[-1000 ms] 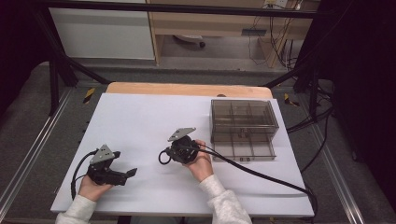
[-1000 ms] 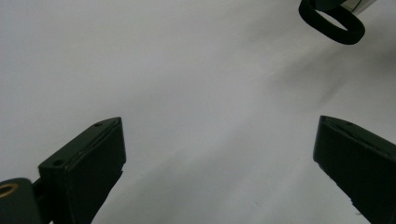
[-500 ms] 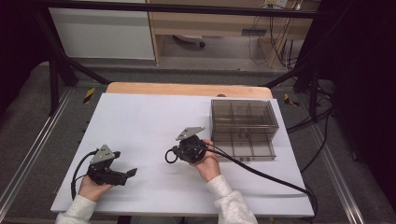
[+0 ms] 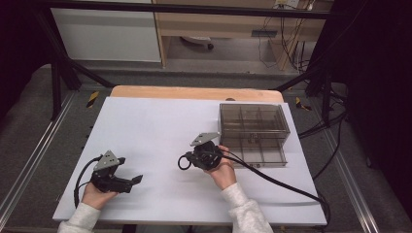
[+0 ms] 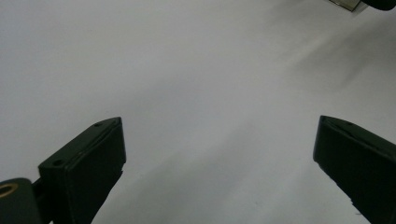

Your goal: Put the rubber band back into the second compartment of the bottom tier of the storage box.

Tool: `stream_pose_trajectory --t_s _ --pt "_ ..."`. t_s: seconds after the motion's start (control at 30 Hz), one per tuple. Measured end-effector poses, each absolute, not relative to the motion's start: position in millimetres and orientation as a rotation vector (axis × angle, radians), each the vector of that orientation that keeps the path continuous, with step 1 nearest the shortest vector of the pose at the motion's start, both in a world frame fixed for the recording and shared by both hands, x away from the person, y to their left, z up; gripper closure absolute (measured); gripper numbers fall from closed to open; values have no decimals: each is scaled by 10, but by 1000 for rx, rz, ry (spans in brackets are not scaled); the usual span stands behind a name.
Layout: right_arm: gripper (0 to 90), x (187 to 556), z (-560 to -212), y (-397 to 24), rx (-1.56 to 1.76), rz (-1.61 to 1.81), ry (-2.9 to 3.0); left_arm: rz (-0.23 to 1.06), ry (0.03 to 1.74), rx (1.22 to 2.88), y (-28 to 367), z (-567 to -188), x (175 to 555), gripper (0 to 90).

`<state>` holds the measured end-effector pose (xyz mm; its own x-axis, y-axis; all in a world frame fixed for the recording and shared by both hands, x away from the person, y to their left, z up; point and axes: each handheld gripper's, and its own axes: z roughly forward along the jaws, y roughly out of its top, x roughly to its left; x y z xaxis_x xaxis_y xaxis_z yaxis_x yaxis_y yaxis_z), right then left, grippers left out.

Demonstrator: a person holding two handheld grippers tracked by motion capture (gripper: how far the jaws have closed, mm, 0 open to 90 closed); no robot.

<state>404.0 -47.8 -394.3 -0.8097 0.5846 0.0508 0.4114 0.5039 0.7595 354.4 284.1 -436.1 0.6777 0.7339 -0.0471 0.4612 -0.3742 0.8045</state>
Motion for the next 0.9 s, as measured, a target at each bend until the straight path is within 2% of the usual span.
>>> stream_pose_trajectory --t_s 0.9 --pt "866 4011 -3858 -834 895 1184 2493 404 922 2037 2838 -4363 3546 24"
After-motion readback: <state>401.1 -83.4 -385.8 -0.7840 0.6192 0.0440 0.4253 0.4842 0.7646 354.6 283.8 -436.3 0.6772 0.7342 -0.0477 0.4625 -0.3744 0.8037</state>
